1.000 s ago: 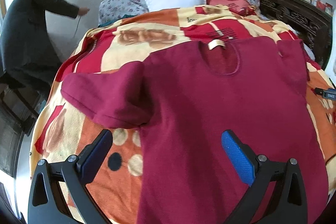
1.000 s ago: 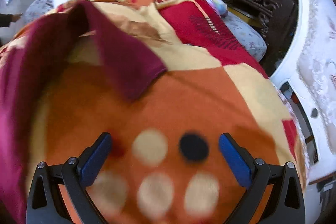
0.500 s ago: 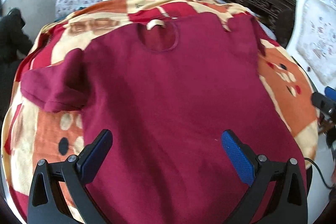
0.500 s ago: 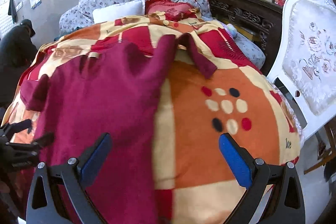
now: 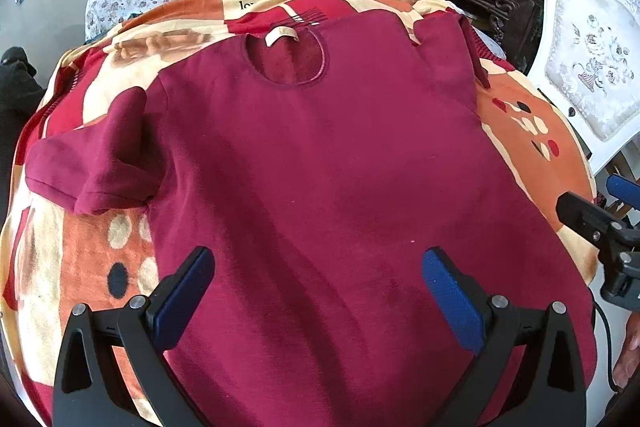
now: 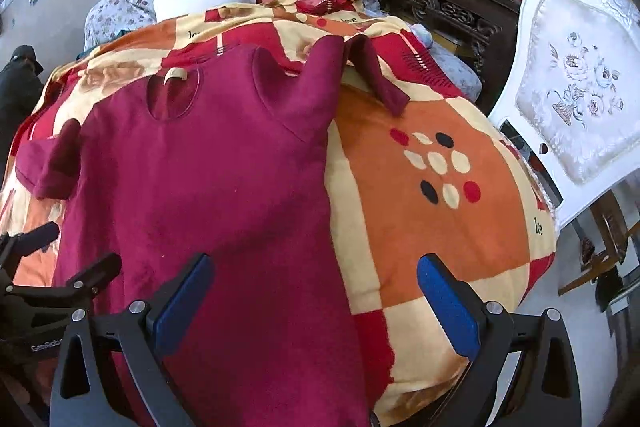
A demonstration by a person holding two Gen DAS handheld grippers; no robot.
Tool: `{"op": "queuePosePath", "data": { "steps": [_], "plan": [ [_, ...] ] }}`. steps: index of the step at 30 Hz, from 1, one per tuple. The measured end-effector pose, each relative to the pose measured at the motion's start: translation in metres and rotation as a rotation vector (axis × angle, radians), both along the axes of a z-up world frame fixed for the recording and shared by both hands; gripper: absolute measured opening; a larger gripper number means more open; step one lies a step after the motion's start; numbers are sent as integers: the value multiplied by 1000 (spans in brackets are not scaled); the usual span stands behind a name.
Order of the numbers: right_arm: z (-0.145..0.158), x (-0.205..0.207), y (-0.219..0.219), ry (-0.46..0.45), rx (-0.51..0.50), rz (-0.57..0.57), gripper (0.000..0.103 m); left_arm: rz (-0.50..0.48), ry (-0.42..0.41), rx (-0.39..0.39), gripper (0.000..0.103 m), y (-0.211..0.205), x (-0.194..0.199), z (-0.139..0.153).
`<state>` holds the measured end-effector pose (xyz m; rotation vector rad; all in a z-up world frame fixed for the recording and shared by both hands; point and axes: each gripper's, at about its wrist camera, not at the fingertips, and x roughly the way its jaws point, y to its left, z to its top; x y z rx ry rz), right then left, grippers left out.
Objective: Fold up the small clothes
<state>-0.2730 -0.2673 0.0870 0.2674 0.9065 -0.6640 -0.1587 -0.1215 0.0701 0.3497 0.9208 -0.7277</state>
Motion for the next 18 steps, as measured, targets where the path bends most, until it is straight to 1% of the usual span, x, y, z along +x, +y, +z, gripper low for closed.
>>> {"op": "queuePosePath", "data": {
  "steps": [5, 11, 18],
  "plan": [
    [-4, 10, 2, 15, 1, 3, 103, 19, 3, 7, 103, 8, 5, -2],
    [-8, 16, 0, 7, 29, 6, 103, 43, 0, 19, 103, 11, 12, -4],
    [-12, 21, -1, 14, 35, 15, 103, 67, 2, 9, 103, 10, 21, -1]
  ]
}}
